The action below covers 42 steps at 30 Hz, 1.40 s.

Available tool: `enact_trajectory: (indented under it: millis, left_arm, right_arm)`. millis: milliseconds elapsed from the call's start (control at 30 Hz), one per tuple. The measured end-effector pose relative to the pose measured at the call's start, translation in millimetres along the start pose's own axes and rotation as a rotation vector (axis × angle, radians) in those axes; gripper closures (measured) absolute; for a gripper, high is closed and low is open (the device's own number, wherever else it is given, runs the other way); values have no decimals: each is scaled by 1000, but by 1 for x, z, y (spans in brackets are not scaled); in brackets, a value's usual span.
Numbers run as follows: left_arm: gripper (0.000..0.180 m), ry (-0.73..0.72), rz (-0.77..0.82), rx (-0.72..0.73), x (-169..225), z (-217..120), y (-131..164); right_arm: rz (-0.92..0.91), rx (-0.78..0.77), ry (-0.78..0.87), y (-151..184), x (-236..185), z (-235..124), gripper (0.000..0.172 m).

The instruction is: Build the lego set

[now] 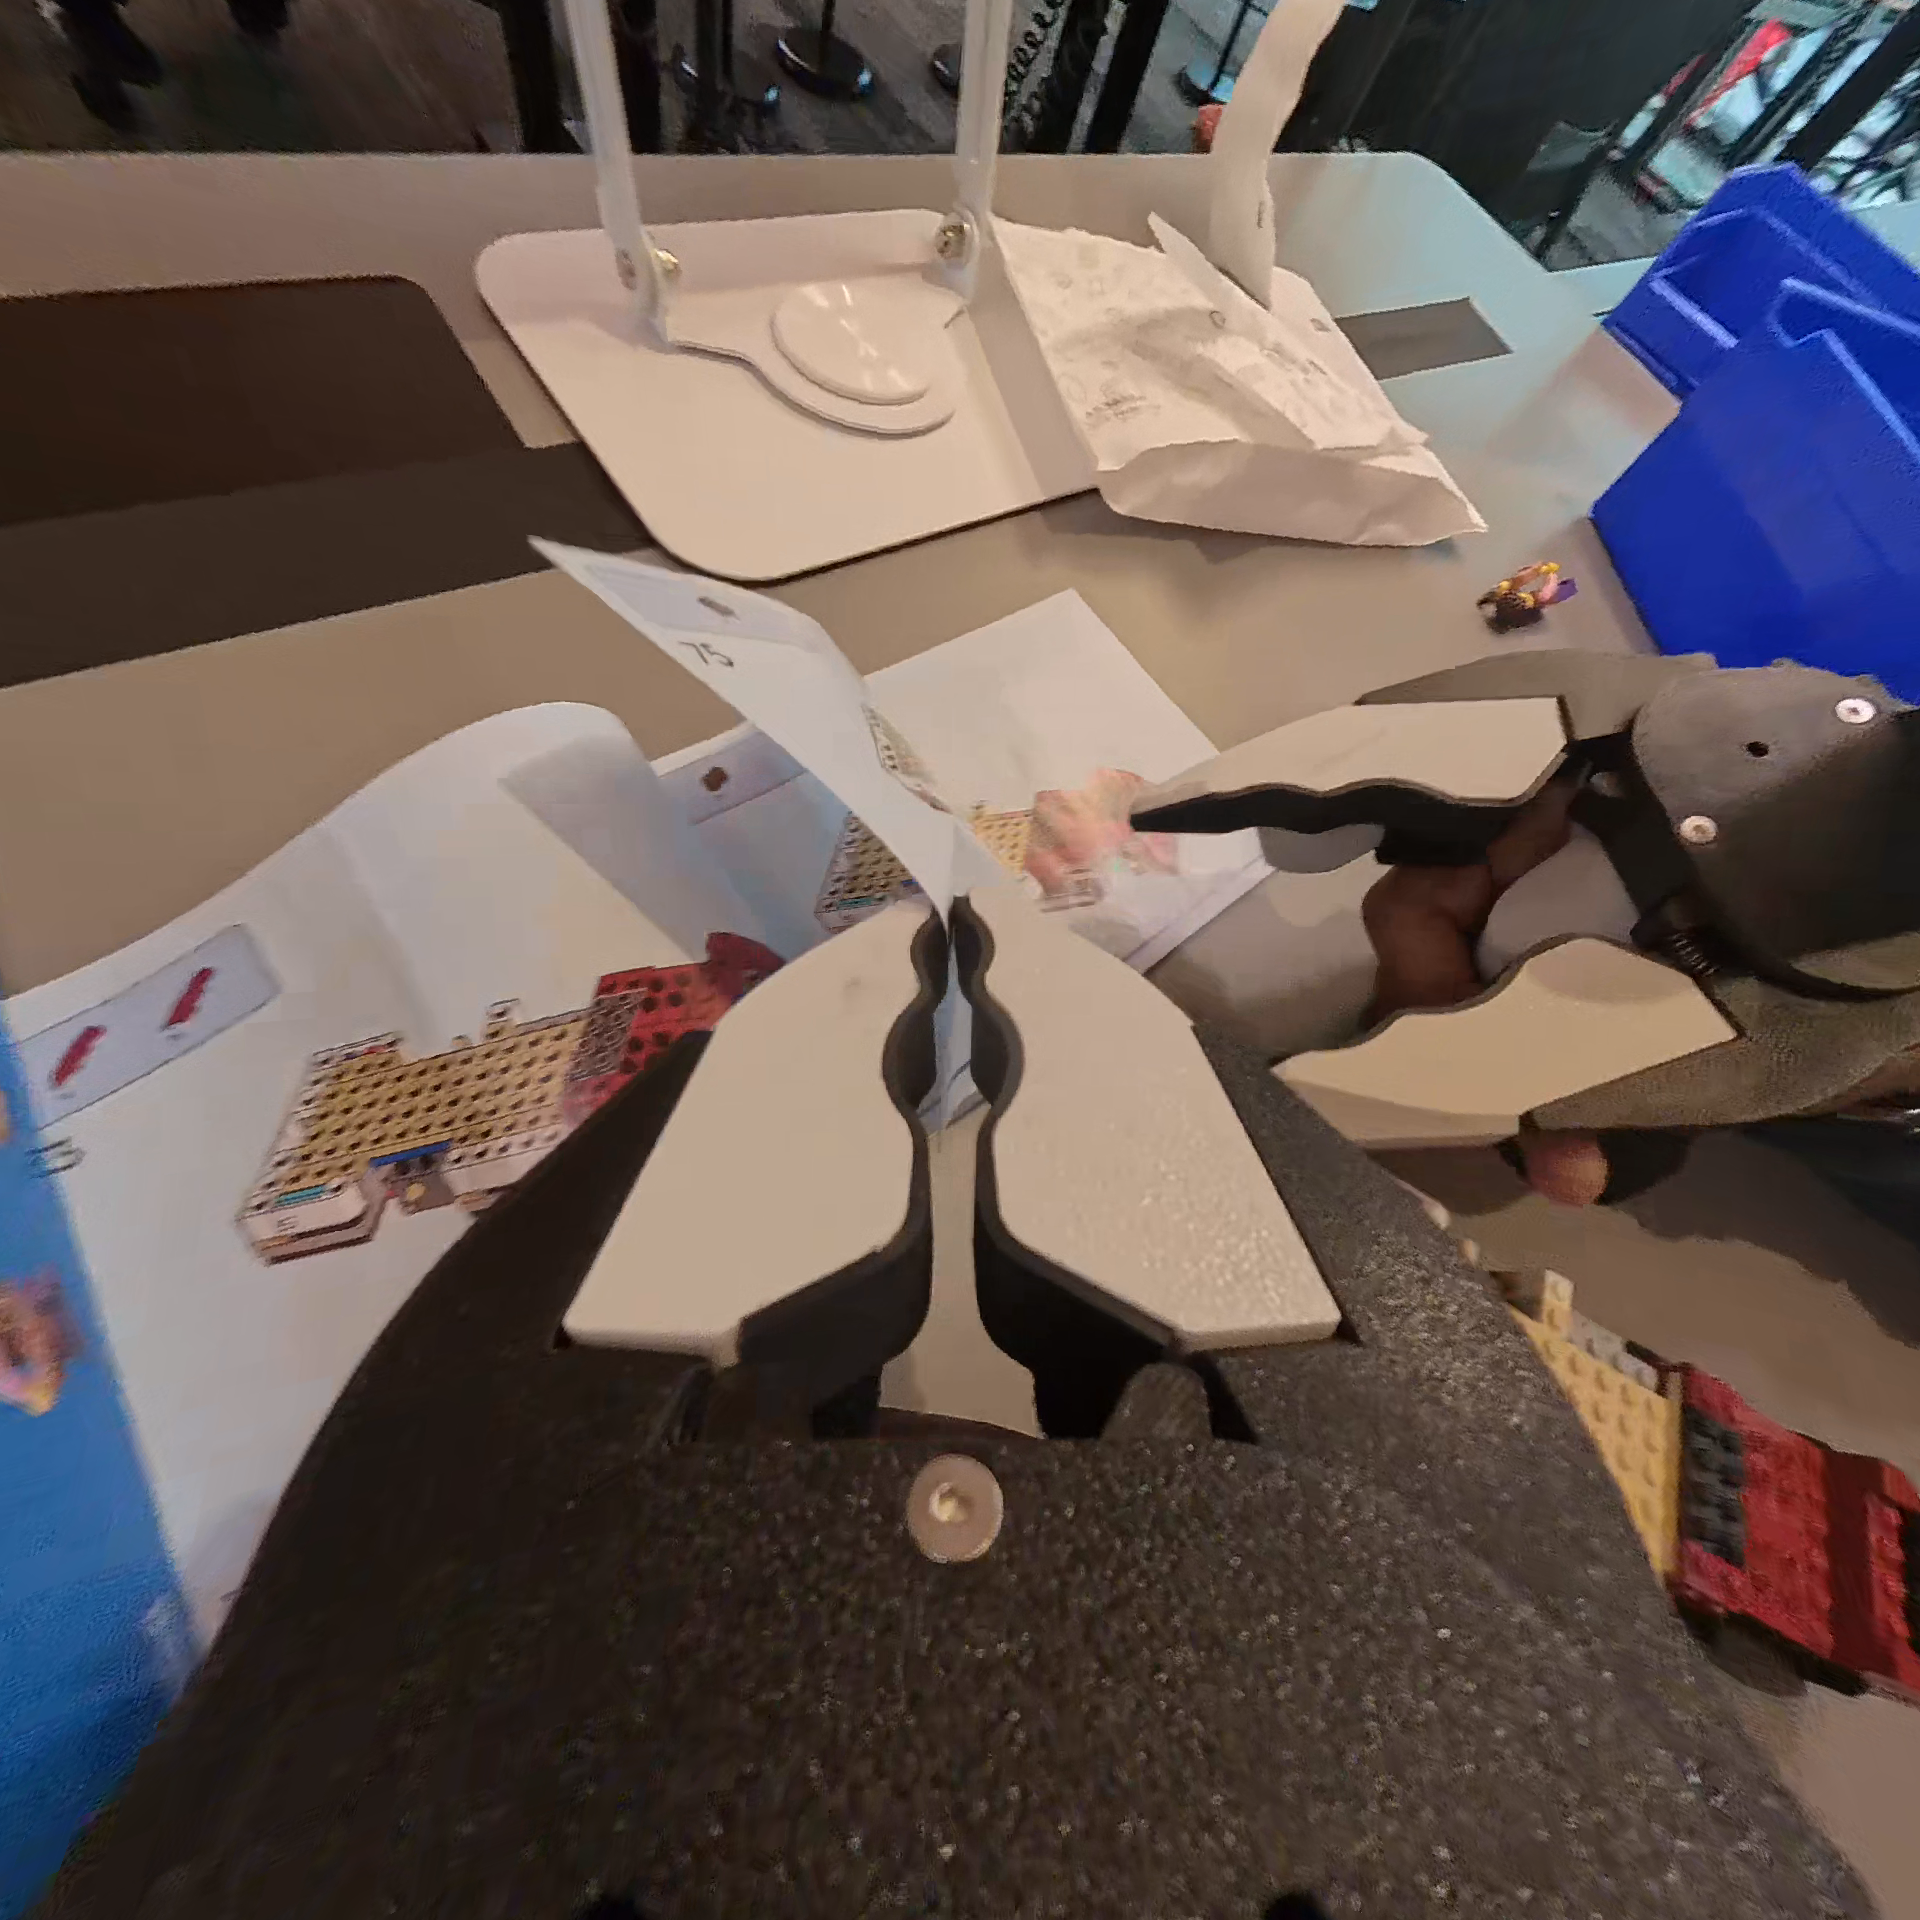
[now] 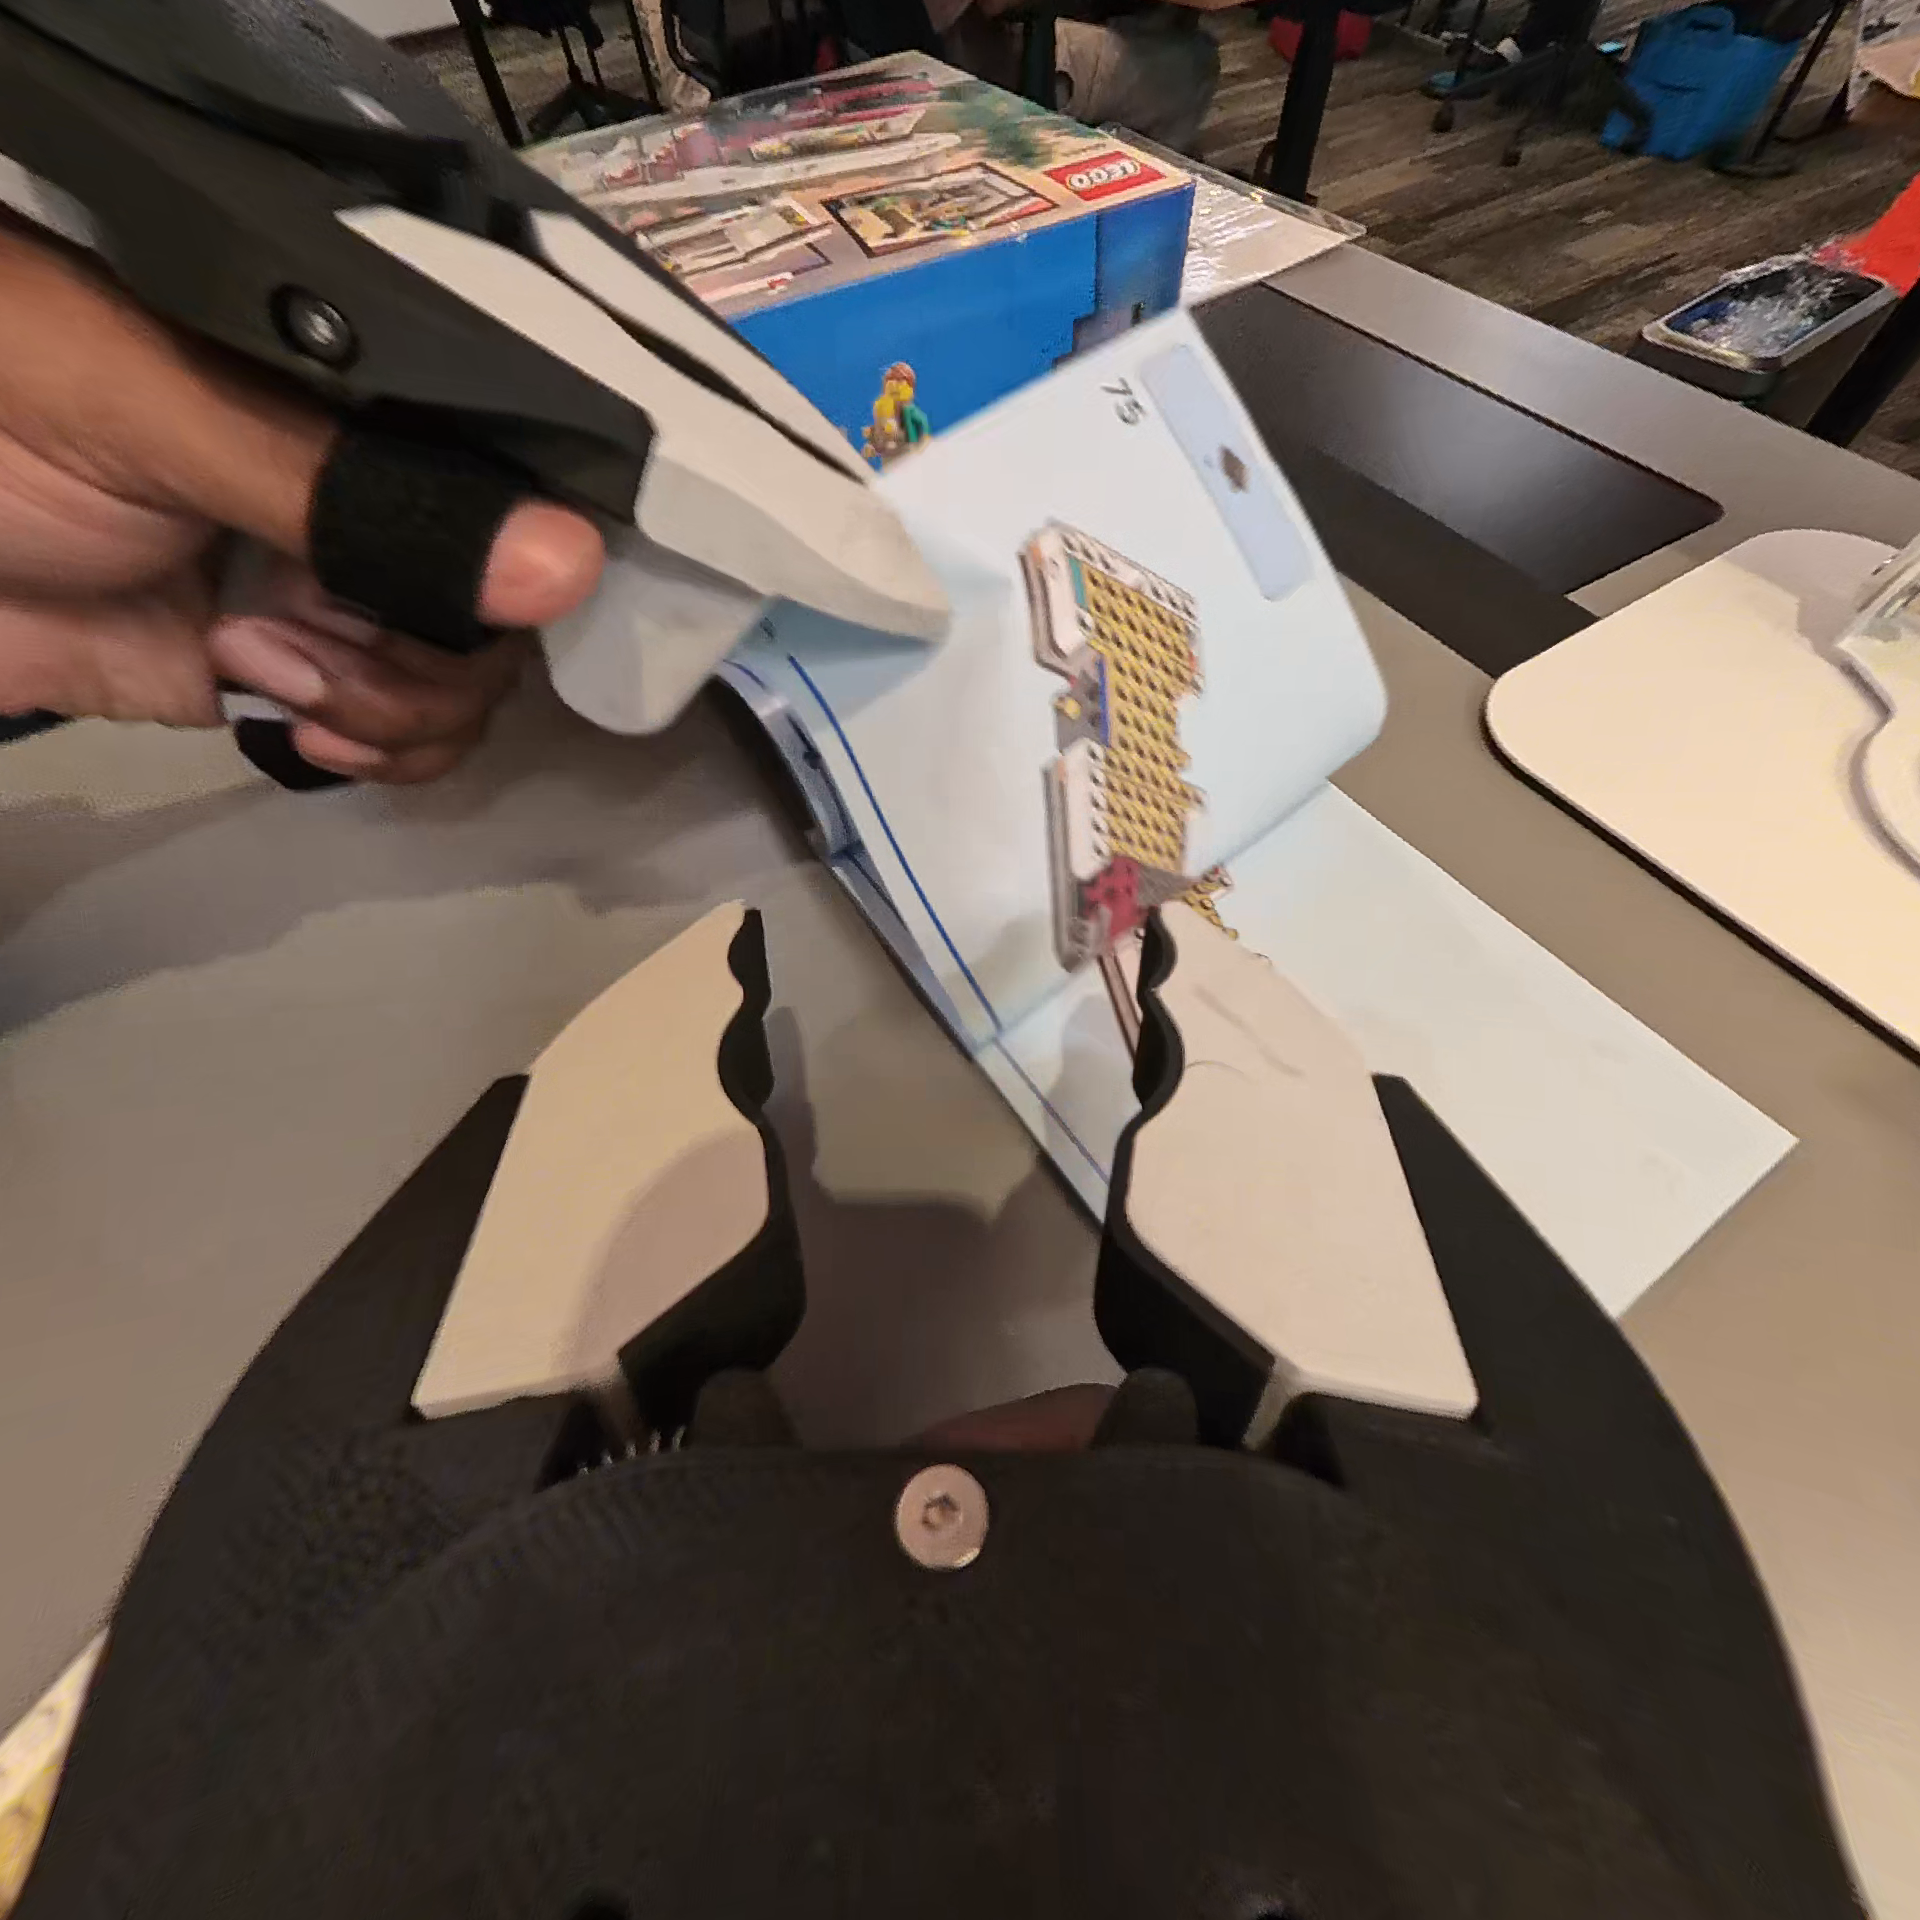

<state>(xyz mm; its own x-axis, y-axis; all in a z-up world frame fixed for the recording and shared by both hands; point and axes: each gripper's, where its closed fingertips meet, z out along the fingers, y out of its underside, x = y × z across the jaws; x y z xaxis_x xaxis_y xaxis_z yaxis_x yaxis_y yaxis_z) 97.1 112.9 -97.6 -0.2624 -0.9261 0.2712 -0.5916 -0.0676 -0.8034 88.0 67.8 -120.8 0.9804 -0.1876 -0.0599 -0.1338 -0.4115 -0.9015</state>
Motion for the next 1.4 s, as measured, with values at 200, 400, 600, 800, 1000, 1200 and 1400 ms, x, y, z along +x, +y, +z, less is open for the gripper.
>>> enact_trajectory:
  millis: [200,400,600,800,1000,1200,1400]
  left_arm:
    - [176,-150,75,21,-23,-30,-3]
    - [173,-216,56,18,-43,-41,5]
    - [167,-275,59,1,-56,-48,13]
    - [163,-325,53,-17,-70,-54,20]
    - [161,-349,40,-32,-81,-58,26]
    - [161,-351,48,-47,-84,-59,28]
    - [161,-356,63,-60,-84,-58,30]
  right_arm:
    - [-40,-85,32,12,6,4,104]
    - [-110,-176,77,21,5,12,107]
    - [-164,-212,122,24,11,18,111]
    - [-155,-221,153,19,23,23,117]
    - [-164,-251,181,23,33,30,118]
    - [-175,-259,185,22,36,35,118]
    - [-182,-261,184,24,35,35,118]
